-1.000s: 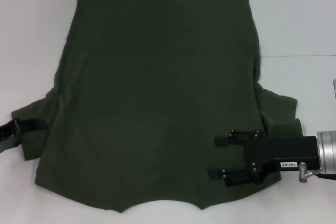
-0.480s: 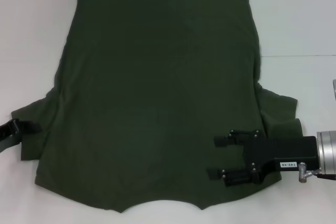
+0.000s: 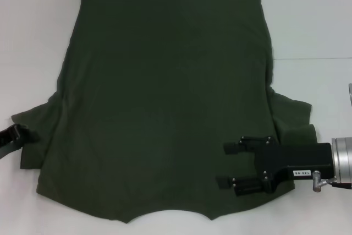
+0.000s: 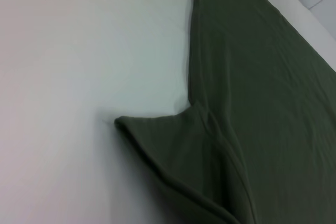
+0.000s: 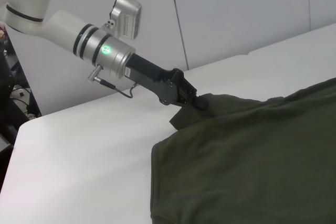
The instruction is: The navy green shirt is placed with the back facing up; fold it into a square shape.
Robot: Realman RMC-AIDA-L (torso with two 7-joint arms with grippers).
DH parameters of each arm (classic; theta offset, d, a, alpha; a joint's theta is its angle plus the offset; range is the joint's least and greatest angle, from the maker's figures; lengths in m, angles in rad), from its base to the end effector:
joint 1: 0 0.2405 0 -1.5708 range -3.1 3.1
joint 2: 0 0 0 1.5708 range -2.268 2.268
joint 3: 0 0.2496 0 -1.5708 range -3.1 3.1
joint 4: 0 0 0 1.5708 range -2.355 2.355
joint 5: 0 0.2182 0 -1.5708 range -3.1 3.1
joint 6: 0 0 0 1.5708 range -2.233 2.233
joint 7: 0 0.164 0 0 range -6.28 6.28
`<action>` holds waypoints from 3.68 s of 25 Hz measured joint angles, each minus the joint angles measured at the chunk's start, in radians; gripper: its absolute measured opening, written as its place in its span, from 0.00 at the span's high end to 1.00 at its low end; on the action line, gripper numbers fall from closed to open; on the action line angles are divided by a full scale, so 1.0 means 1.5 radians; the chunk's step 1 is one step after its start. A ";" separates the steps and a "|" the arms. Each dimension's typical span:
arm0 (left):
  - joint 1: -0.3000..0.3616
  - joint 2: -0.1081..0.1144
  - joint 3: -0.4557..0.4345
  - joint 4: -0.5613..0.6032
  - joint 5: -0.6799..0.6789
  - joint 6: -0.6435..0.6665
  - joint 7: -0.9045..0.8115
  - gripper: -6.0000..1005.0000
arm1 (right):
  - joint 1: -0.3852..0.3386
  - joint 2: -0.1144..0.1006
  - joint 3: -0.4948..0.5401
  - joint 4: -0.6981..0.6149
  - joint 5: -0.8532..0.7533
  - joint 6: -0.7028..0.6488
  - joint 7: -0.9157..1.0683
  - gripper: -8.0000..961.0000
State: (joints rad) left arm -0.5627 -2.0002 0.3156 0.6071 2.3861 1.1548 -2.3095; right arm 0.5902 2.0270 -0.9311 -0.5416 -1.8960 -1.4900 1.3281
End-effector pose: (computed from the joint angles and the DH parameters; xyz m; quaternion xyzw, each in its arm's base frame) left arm -0.3684 0.3746 0.0471 -0.6404 -0.6807 -0.2165 0.2824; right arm 0.2402 0.3442 -0.0403 -0.9616 0.1698 0.2025 0.0741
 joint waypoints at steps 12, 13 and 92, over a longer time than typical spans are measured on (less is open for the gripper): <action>-0.016 0.034 -0.010 0.069 0.036 0.024 -0.027 0.99 | -0.002 0.001 0.000 0.000 0.000 0.003 -0.002 0.05; -0.020 0.039 -0.014 0.074 0.047 0.032 -0.029 0.99 | -0.002 0.001 0.000 0.000 0.000 0.003 -0.002 0.05; -0.063 -0.048 0.192 -0.075 -0.265 -0.304 0.042 0.08 | -0.034 -0.005 0.000 0.008 -0.001 -0.008 0.006 0.06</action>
State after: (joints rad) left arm -0.6569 -2.0716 0.6035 0.4953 1.9884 0.6987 -2.2471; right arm 0.5385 2.0199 -0.9308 -0.5292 -1.8976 -1.5027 1.3366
